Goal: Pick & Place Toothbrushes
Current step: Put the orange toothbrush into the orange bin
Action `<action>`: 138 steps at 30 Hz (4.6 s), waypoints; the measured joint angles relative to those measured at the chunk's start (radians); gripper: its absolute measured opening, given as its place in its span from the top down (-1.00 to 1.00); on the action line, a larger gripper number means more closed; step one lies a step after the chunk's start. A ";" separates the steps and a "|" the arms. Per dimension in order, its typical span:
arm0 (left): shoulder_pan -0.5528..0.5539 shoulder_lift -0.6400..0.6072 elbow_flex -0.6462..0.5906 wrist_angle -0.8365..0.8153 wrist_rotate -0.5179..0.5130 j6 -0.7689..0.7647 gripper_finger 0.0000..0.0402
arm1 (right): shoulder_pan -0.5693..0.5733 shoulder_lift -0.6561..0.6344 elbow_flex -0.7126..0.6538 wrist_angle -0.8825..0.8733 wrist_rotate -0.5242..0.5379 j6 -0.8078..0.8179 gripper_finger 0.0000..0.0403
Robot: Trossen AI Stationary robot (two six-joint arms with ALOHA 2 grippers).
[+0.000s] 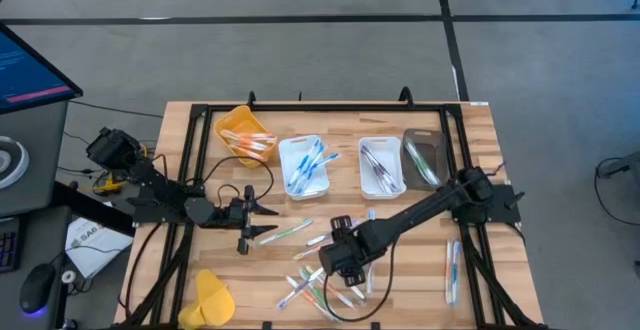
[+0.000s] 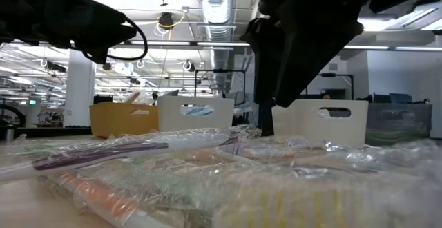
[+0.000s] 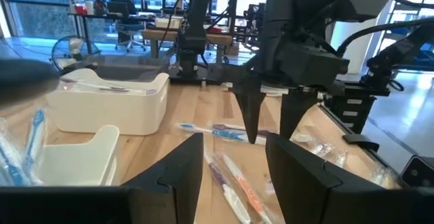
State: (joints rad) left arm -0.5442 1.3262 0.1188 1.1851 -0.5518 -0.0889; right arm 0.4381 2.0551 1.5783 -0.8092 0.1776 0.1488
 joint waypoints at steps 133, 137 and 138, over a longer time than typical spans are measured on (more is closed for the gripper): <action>0.000 0.001 -0.002 -0.097 0.031 -0.112 0.23 | -0.045 0.221 0.155 -0.019 0.074 0.114 0.94; 0.000 0.001 -0.002 -0.098 0.031 -0.112 0.23 | -0.021 0.225 0.223 -0.142 0.138 0.145 0.94; 0.000 0.001 -0.002 -0.098 0.031 -0.112 0.23 | -0.014 0.222 0.240 -0.173 0.154 0.164 0.94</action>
State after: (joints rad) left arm -0.5438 1.3270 0.1165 1.0874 -0.5213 -0.2005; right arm 0.4242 2.2767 1.8186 -0.9823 0.3318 0.3130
